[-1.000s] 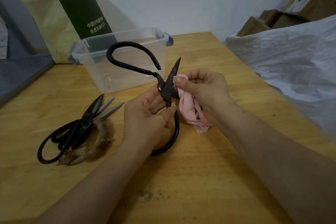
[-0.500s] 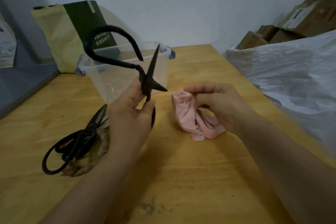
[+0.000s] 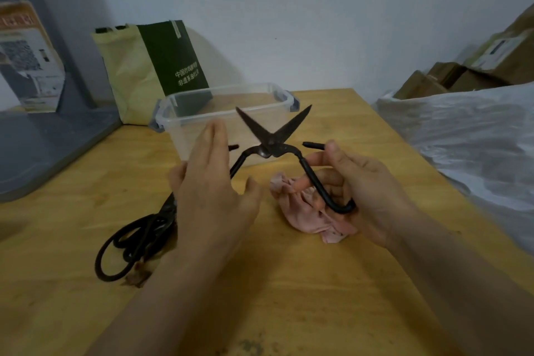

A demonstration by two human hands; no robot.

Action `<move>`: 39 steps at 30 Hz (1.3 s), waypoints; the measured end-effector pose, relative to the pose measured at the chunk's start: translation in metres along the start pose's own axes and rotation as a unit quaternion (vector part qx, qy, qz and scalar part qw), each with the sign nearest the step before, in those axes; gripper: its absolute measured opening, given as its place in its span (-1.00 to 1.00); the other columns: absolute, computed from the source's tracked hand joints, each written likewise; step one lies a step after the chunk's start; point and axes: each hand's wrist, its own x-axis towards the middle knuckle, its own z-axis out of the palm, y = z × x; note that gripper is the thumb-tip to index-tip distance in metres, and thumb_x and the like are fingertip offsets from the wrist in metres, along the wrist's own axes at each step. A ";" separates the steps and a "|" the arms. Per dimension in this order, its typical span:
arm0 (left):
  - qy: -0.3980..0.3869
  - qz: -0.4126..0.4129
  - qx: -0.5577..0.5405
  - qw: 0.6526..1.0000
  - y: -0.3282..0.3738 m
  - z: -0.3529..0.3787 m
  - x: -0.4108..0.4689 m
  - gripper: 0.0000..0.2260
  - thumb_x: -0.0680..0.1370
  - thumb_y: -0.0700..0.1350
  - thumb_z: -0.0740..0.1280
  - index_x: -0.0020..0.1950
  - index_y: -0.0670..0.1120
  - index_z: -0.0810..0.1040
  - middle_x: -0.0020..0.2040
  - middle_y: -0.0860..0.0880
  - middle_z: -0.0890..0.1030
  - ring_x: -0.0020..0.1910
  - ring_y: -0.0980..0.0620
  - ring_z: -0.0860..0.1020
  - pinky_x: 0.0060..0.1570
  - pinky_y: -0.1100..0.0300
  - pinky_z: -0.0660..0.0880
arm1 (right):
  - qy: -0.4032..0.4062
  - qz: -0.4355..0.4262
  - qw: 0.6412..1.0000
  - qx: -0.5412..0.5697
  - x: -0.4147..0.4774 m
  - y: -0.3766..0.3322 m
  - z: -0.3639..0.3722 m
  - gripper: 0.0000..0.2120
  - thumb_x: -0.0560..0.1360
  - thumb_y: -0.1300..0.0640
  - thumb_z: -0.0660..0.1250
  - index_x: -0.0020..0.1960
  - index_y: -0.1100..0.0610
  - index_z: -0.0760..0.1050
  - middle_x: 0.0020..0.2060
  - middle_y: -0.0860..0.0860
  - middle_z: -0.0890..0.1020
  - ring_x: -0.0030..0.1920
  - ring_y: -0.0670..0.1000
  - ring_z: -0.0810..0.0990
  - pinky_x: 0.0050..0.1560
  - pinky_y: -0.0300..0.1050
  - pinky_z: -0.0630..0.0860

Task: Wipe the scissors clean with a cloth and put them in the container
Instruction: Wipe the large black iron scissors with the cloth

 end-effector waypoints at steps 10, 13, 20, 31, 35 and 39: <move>-0.015 -0.250 -0.324 0.912 0.003 -0.004 0.006 -0.82 0.59 -0.02 0.25 0.16 0.04 0.54 -0.09 0.15 0.51 -0.09 0.18 0.47 -0.06 0.24 0.43 | 0.044 -0.078 0.995 -0.037 0.000 0.004 0.000 -0.57 0.47 -0.15 0.17 0.01 0.16 0.58 -0.33 0.18 0.68 -0.47 -0.07 0.55 -0.51 -0.32 0.39; -0.042 -0.295 -0.397 0.868 0.009 -0.003 0.003 -0.87 0.61 -0.06 0.21 -0.02 0.05 0.56 -0.35 0.08 0.46 -0.29 0.12 0.45 -0.25 0.23 0.44 | 0.065 -0.121 0.990 -0.033 0.001 0.006 0.001 -0.66 0.56 -0.05 0.15 0.02 0.17 0.57 -0.36 0.16 0.67 -0.53 -0.10 0.51 -0.55 -0.33 0.35; -0.110 -0.309 -0.517 0.791 0.025 0.000 -0.004 -0.79 0.63 -0.13 0.16 0.00 -0.12 0.59 -0.32 -0.07 0.61 -0.33 0.01 0.58 -0.31 0.21 0.56 | 0.053 -0.177 0.978 -0.100 0.002 0.017 0.012 -0.66 0.51 -0.11 0.08 0.00 0.09 0.51 -0.36 -0.07 0.60 -0.42 -0.13 0.51 -0.44 -0.23 0.45; -0.135 -0.269 -0.484 0.822 0.016 -0.010 -0.001 -0.90 0.38 -0.27 0.45 -0.18 -0.10 0.69 -0.44 -0.02 0.59 -0.50 0.18 0.47 -0.56 0.37 0.29 | -0.010 -0.151 0.918 -0.366 0.015 0.012 -0.021 -0.84 0.54 0.03 0.29 0.07 -0.17 0.55 -0.04 -0.21 0.61 0.02 -0.28 0.53 -0.06 -0.40 0.38; -0.163 -0.266 -0.475 0.823 0.012 -0.012 0.002 -0.92 0.40 -0.26 0.44 -0.22 -0.12 0.71 -0.29 -0.16 0.65 -0.44 0.14 0.47 -0.60 0.37 0.19 | -0.145 -0.078 0.840 -0.518 0.016 0.015 -0.026 -0.77 0.37 0.01 0.51 -0.06 -0.27 0.59 -0.10 -0.20 0.64 -0.03 -0.20 0.56 0.04 -0.25 0.43; -0.176 -0.272 -0.476 0.817 0.011 -0.012 0.002 -0.94 0.41 -0.16 0.43 -0.18 -0.10 0.71 -0.28 -0.08 0.64 -0.39 0.11 0.50 -0.60 0.35 0.19 | -0.023 -0.073 0.741 -0.667 0.023 0.012 -0.027 -0.86 0.38 0.00 0.46 -0.13 0.04 0.65 -0.20 0.02 0.64 -0.12 0.02 0.58 -0.11 -0.09 0.38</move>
